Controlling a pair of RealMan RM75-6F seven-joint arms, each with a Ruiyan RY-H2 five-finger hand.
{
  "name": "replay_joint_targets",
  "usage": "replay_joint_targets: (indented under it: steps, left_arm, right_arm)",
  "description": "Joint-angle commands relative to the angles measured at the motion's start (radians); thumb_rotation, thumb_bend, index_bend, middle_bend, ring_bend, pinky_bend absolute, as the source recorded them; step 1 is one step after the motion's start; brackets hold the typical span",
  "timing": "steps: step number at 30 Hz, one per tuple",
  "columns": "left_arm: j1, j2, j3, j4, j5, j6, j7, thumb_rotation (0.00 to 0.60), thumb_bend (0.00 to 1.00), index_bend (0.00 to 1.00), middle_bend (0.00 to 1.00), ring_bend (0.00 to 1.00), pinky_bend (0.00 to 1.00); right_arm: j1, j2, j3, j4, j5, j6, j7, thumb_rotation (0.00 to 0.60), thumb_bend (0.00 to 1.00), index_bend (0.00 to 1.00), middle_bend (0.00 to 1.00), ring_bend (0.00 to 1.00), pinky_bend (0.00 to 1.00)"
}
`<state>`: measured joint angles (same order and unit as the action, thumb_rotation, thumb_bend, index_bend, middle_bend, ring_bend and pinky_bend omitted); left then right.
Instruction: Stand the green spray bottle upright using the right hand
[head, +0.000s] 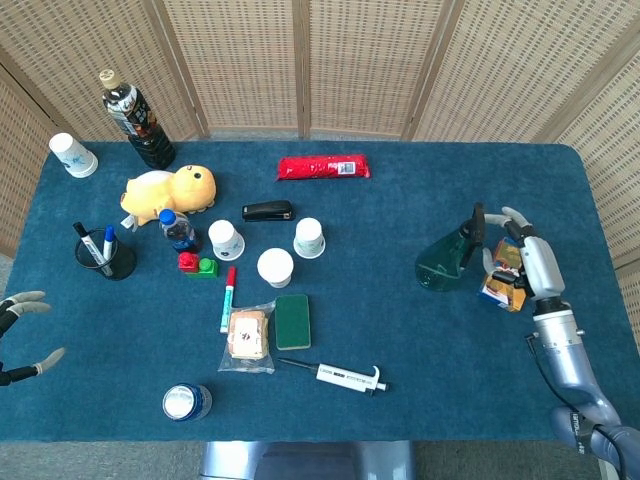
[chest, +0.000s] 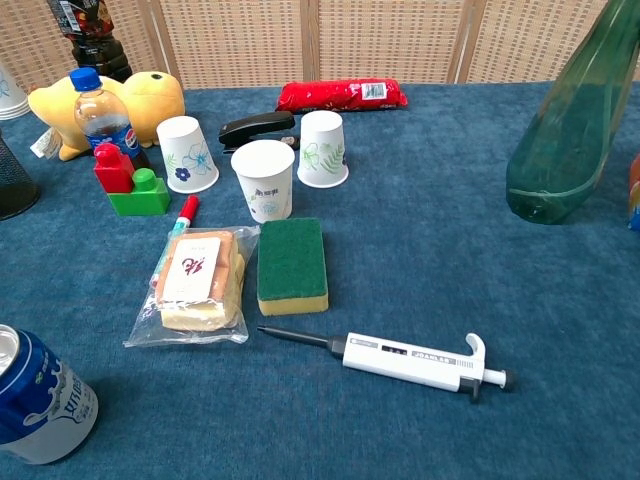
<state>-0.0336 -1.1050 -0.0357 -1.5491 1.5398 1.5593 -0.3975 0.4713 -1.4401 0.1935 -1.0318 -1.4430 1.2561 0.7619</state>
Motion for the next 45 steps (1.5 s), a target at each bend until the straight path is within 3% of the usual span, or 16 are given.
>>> replay_joint_targets:
  steps: [1, 14, 24, 45]
  left_arm:
    - [0.002, 0.000, 0.001, 0.003, -0.002, 0.000, 0.006, 0.600, 0.15, 0.34, 0.28, 0.27, 0.24]
    - [0.010, 0.021, 0.007, -0.018, -0.027, -0.016, 0.120, 0.600, 0.15, 0.35, 0.28, 0.26, 0.23]
    - [0.011, 0.032, 0.010, -0.058, -0.032, -0.019, 0.247, 0.600, 0.15, 0.35, 0.27, 0.24, 0.22]
    - [0.010, 0.004, 0.022, -0.071, -0.024, -0.034, 0.299, 0.600, 0.15, 0.36, 0.27, 0.24, 0.20]
  right_arm:
    - [-0.003, 0.022, -0.027, 0.026, -0.022, -0.006, -0.083, 0.474, 0.56, 0.24, 0.28, 0.11, 0.14]
    - [-0.017, 0.106, -0.070, 0.001, -0.022, -0.057, -0.334, 0.479, 0.56, 0.24, 0.28, 0.11, 0.14]
    - [-0.058, 0.187, -0.064, -0.110, 0.069, -0.103, -0.500, 0.479, 0.55, 0.26, 0.29, 0.11, 0.14]
    - [-0.203, 0.271, -0.040, -0.261, 0.196, -0.009, -0.625, 0.476, 0.53, 0.27, 0.30, 0.11, 0.14]
